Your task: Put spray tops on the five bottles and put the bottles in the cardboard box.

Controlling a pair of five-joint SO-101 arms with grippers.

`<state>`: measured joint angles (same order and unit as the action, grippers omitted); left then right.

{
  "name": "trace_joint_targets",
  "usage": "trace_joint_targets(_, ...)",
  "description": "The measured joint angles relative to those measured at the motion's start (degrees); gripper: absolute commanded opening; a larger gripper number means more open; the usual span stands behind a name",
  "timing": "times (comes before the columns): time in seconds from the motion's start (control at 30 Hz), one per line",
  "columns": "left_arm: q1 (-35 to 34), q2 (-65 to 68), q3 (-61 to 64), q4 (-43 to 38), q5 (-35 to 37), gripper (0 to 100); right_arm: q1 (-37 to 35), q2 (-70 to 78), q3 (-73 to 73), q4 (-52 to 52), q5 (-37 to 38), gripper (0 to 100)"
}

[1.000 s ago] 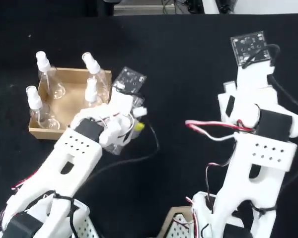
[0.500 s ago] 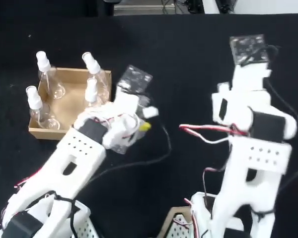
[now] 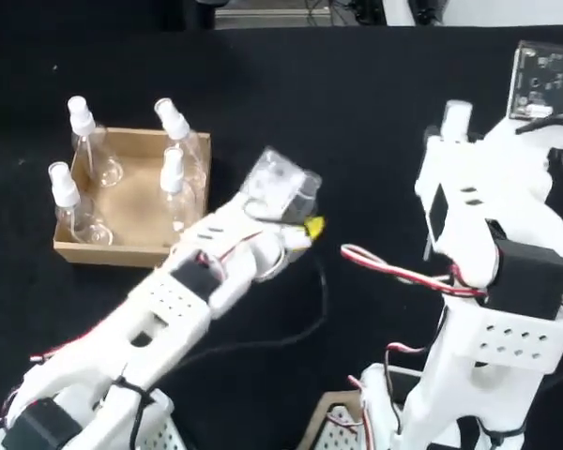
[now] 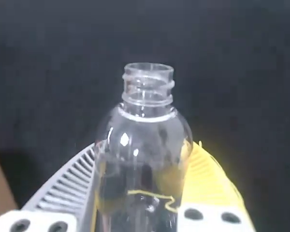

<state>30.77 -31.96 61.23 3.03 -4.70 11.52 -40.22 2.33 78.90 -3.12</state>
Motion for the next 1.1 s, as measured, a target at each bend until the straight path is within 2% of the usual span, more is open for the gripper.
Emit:
trace_joint_targets(0.07,0.0,0.09,4.13,-8.97,0.0,3,0.0,0.0,0.0,-1.32,-1.41,1.1)
trace_joint_targets(0.13,0.0,0.0,6.68,-14.51,0.79,3,-0.09,0.0,0.0,-2.81,-2.9,1.1)
trace_joint_targets(0.37,0.09,0.0,11.6,-28.04,7.82,3,-6.68,0.0,0.0,-5.8,-5.27,1.1)
trace_joint_targets(0.6,0.09,0.0,17.76,-42.99,8.7,3,-14.51,0.0,-4.13,-8.88,-5.27,1.1)
trace_joint_targets(0.7,0.09,0.0,19.08,-45.89,8.7,3,-17.58,0.0,-6.15,-11.96,-6.51,1.1)
trace_joint_targets(0.9,0.0,0.0,19.52,-46.68,8.7,3,-24.26,0.0,-7.03,-15.56,-9.49,1.1)
trace_joint_targets(1.1,0.0,0.0,20.66,-46.68,8.7,3,-26.02,0.0,-5.63,-20.48,-9.93,1.1)
